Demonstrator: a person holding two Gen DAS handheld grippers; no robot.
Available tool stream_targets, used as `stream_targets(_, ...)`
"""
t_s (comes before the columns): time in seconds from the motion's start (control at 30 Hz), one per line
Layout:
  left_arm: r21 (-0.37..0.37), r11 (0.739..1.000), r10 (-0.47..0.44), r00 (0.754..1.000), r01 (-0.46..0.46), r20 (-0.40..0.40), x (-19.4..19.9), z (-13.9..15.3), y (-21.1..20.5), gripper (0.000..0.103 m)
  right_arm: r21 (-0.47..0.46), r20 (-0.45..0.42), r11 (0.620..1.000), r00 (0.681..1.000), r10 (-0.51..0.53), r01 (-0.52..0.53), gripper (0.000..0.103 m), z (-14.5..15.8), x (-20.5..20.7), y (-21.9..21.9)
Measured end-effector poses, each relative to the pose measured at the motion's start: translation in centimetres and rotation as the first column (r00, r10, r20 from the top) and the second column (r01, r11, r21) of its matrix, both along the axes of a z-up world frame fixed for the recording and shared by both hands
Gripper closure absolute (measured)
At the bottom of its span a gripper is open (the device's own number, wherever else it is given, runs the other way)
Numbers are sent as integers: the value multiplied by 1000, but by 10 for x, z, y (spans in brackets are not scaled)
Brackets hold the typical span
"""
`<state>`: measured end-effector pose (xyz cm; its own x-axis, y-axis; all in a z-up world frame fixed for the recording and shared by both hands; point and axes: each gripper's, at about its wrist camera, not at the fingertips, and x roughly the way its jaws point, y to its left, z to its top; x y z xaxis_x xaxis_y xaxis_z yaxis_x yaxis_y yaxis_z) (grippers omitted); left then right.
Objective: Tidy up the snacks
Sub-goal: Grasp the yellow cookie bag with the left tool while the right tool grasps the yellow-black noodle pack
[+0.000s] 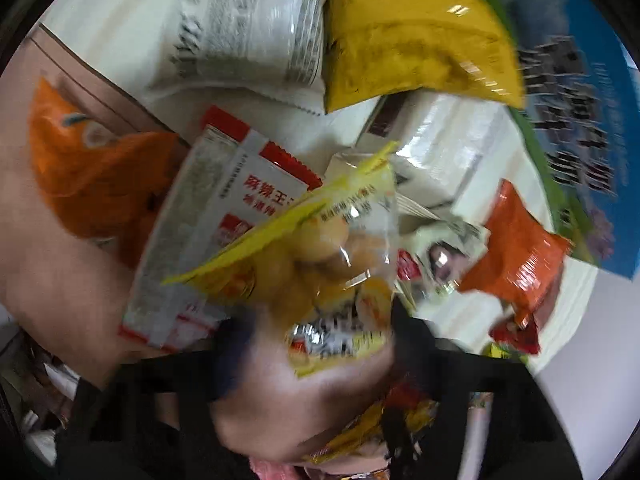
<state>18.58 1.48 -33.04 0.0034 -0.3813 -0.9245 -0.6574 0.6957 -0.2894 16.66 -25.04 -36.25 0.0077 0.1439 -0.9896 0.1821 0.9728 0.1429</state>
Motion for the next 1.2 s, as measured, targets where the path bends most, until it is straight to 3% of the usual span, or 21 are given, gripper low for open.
stream_targets(0.07, 34, 999, -25, 999, 24, 22, -1, 2, -6, 49, 14, -10, 1000, 1000, -5, 5, 7, -6, -5, -4)
stream_targets(0.17, 136, 976, -179, 982, 171, 52, -5, 19, -27, 51, 31, 4, 1000, 1000, -2, 1, 10, -8, -21, -20)
stream_targets(0.27, 220, 903, -386, 922, 368, 41, -14, 34, -51, 51, 29, -15, 999, 999, 29, -29, 11, -10, -29, -22)
stream_targets(0.33, 275, 817, -529, 849, 506, 11, -25, 38, -68, 51, 42, -35, 998, 998, 54, -53, 10, -14, -37, -20)
stream_targets(0.4, 326, 742, -614, 789, 586, -20, -33, 40, -79, 48, 38, -29, 996, 996, 82, -81, 7, -19, -45, -18)
stream_targets(0.43, 329, 735, -623, 782, 593, -17, -35, 41, -81, 47, 35, -21, 995, 995, 95, -95, 4, -20, -47, -17)
stream_targets(0.5, 316, 763, -592, 806, 563, -7, -37, 41, -82, 44, 31, -9, 992, 992, 123, -122, 1, -26, -52, -15)
stream_targets(0.7, 281, 881, -410, 911, 381, 49, -46, 36, -63, 38, 28, -23, 990, 990, 142, -142, 0, -33, -59, -13)
stream_targets(0.8, 286, 892, -388, 918, 351, 86, -56, 51, -49, 43, -28, -48, 983, 982, 181, -182, 3, -44, -52, -4)
stream_targets(0.83, 308, 876, -413, 907, 370, 83, -54, 51, -46, 46, -35, -41, 986, 986, 161, -163, 9, -45, -55, -5)
stream_targets(0.93, 364, 795, -545, 835, 485, 78, -60, 59, -54, 51, 11, -38, 1000, 999, 11, -11, 13, -44, -61, -13)
stream_targets(1.0, 377, 725, -642, 764, 576, 65, -74, 67, -63, 51, 119, -52, 983, 989, -137, 142, 13, -43, -68, -26)
stream_targets(1.07, 379, 662, -710, 703, 646, 43, -78, 81, -74, 51, 151, -60, 972, 983, -174, 181, 12, -44, -74, -29)
stream_targets(1.13, 376, 635, -740, 671, 675, 43, -93, 81, -78, 50, 107, -59, 985, 989, -132, 138, 4, -46, -73, -28)
stream_targets(1.2, 365, 642, -738, 672, 674, 59, -103, 82, -76, 49, 59, -32, 994, 995, -94, 96, 2, -47, -76, -19)
